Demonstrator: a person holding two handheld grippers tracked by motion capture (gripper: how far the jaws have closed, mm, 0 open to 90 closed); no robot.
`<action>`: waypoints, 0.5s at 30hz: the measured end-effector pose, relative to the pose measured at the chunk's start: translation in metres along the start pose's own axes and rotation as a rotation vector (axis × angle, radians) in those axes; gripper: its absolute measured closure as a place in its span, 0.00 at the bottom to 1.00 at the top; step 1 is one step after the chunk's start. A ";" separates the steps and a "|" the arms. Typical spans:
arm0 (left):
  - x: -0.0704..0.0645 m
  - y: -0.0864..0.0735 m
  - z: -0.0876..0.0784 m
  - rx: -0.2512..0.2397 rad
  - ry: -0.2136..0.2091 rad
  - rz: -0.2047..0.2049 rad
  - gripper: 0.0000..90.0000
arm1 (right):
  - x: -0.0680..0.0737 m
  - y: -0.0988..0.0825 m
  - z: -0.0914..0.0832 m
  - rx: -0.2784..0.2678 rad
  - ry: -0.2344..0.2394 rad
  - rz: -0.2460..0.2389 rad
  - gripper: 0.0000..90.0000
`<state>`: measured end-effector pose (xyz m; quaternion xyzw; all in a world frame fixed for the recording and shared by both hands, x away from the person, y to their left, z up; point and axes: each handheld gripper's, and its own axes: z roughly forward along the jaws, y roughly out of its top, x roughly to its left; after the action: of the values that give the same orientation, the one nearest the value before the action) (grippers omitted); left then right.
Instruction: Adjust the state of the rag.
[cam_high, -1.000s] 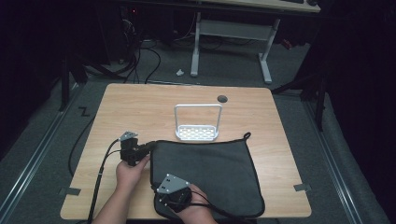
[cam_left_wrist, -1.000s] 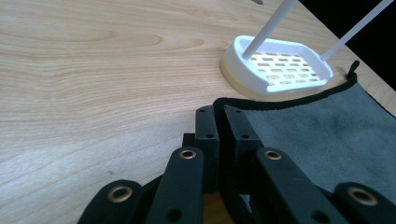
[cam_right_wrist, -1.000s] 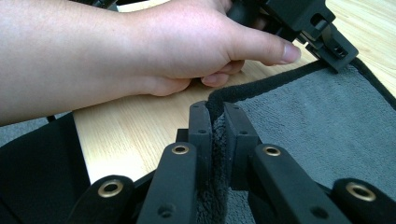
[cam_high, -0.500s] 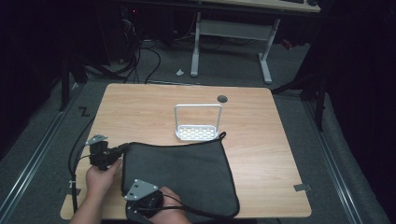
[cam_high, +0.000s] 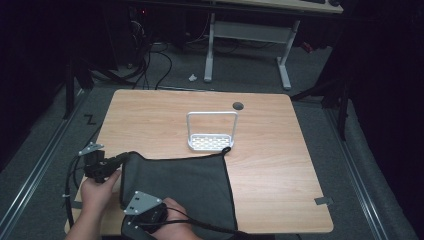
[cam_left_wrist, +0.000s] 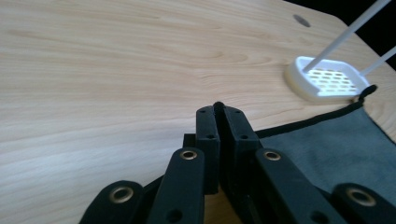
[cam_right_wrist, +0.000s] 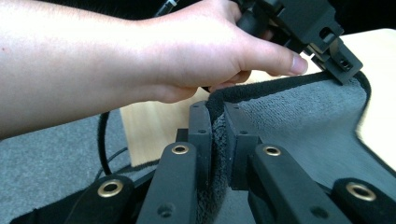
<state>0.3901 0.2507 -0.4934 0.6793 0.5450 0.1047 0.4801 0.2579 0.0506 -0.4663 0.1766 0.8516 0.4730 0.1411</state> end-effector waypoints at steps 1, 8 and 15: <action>-0.006 0.001 0.004 0.003 -0.002 0.003 0.95 | -0.003 -0.002 -0.005 -0.002 -0.008 0.001 0.93; -0.044 0.012 0.031 0.008 -0.024 0.021 0.95 | -0.024 -0.021 -0.047 -0.011 -0.083 0.029 0.93; -0.080 0.017 0.057 0.022 -0.033 0.030 0.95 | -0.044 -0.047 -0.082 -0.003 -0.148 0.064 0.93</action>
<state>0.4082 0.1534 -0.4795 0.6942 0.5281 0.0945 0.4798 0.2558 -0.0536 -0.4607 0.2378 0.8321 0.4642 0.1887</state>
